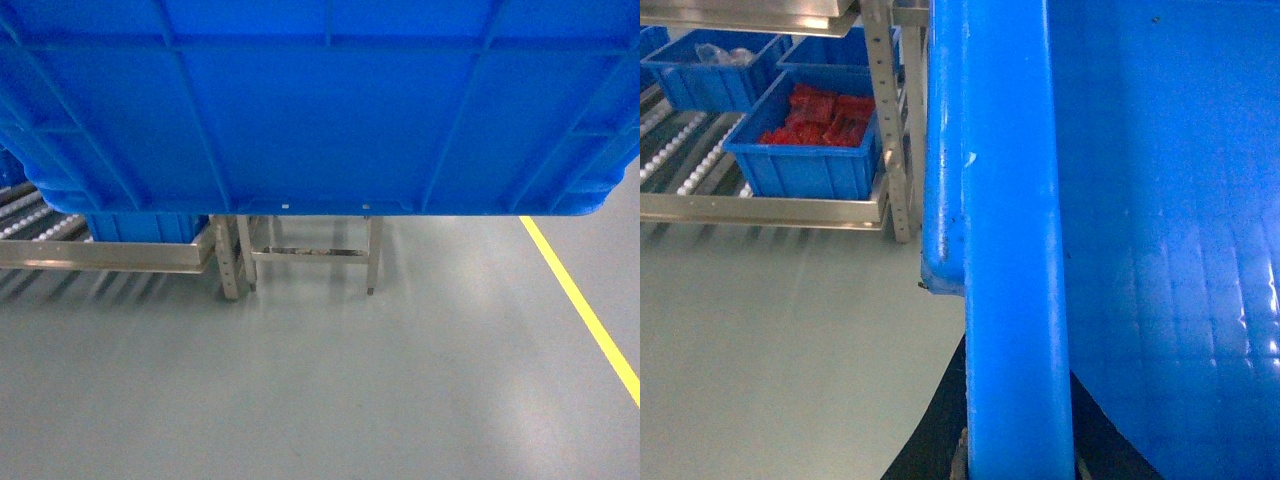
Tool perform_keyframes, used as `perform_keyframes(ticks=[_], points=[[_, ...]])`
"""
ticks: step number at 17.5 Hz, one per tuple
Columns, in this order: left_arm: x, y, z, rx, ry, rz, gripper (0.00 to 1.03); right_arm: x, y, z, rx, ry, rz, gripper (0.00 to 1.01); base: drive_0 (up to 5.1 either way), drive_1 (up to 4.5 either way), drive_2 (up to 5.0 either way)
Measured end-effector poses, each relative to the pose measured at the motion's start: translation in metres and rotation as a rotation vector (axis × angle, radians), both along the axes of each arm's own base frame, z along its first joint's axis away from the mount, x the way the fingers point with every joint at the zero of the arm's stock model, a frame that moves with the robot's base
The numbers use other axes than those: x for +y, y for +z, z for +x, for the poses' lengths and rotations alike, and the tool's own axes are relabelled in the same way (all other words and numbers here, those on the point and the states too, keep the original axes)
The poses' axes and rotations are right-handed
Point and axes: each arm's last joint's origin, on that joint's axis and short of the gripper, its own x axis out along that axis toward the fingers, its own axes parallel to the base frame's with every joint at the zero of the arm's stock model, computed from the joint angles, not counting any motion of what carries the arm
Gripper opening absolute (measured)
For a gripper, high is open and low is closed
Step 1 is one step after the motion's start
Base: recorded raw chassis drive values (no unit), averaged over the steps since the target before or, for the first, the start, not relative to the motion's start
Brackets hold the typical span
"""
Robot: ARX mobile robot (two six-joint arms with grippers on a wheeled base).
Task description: Place box next to blue box on left shelf
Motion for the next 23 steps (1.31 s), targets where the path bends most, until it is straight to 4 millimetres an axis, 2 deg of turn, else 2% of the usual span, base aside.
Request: perform_keyframes(ticks=[13,17,23], points=[[0.0000,-0.0001,0.0000,0.001,0.000,0.001,0.05,-0.0001,-0.0004,-0.0003,0.005,-0.001,0.000,0.07,0.0,4.29,-4.2],[0.0000,-0.0007,0.0000,0.006,0.000,0.002,0.05,0.0000,-0.0019,0.0007,0.010,0.000,-0.001,0.07,0.0,0.00,0.0],[-0.0006,-0.0002,0.0001,0.001,-0.001,0.001,0.05,-0.0003,-0.0007,0.0005,0.003,-0.002,0.000,0.07,-4.6,1.56,3.7]])
